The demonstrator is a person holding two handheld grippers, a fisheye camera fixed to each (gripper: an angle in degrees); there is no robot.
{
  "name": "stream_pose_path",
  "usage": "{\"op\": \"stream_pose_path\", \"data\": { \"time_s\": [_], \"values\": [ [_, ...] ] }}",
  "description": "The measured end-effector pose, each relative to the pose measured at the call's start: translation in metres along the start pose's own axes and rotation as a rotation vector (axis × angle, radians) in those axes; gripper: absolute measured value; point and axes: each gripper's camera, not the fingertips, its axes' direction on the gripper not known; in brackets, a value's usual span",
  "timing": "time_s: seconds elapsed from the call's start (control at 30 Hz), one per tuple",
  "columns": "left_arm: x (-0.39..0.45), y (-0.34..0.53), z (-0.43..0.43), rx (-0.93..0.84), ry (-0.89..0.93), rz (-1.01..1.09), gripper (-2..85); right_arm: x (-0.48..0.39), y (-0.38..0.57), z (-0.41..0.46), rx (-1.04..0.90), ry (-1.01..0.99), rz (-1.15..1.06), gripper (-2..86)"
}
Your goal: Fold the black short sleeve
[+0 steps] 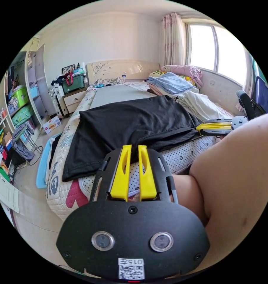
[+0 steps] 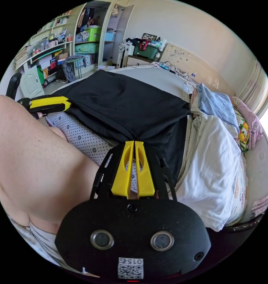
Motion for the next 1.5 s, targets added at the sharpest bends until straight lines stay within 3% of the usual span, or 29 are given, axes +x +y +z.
{"op": "stream_pose_path", "data": {
  "time_s": [0.37, 0.57, 0.67, 0.8, 0.93, 1.17, 1.3, 1.4, 1.5],
  "values": [
    [0.000, -0.042, 0.037, -0.134, 0.038, -0.006, 3.6, 0.026, 0.029, 0.090, -0.050, -0.179, -0.132, -0.3],
    [-0.012, -0.074, 0.055, -0.278, 0.146, 0.027, 4.3, 0.095, 0.078, 0.135, -0.055, -0.497, -0.007, 5.0],
    [-0.005, -0.098, 0.040, -0.205, 0.206, 0.102, 5.8, 0.161, 0.113, 0.124, 0.085, -0.556, 0.115, 5.3],
    [0.033, -0.143, 0.040, -0.094, 0.340, 0.289, 6.9, 0.249, 0.137, 0.120, 0.291, -0.548, 0.321, 6.6],
    [0.108, -0.194, 0.101, -0.122, 0.645, 0.541, 7.1, 0.303, 0.107, 0.176, 0.274, -0.411, 0.416, 6.1],
    [0.197, -0.229, 0.207, -0.237, 0.565, 0.648, 6.2, 0.311, 0.059, 0.297, -0.002, -0.327, 0.440, 6.2],
    [0.213, -0.229, 0.229, -0.266, 0.516, 0.661, 2.0, 0.308, 0.065, 0.318, -0.019, -0.291, 0.456, 0.5],
    [0.217, -0.232, 0.223, -0.232, 0.637, 0.707, 0.5, 0.300, 0.068, 0.315, 0.009, -0.256, 0.429, -0.6],
    [0.219, -0.237, 0.222, -0.177, 0.638, 0.707, 0.3, 0.295, 0.067, 0.317, -0.012, -0.180, 0.403, -0.5]
  ]
}}
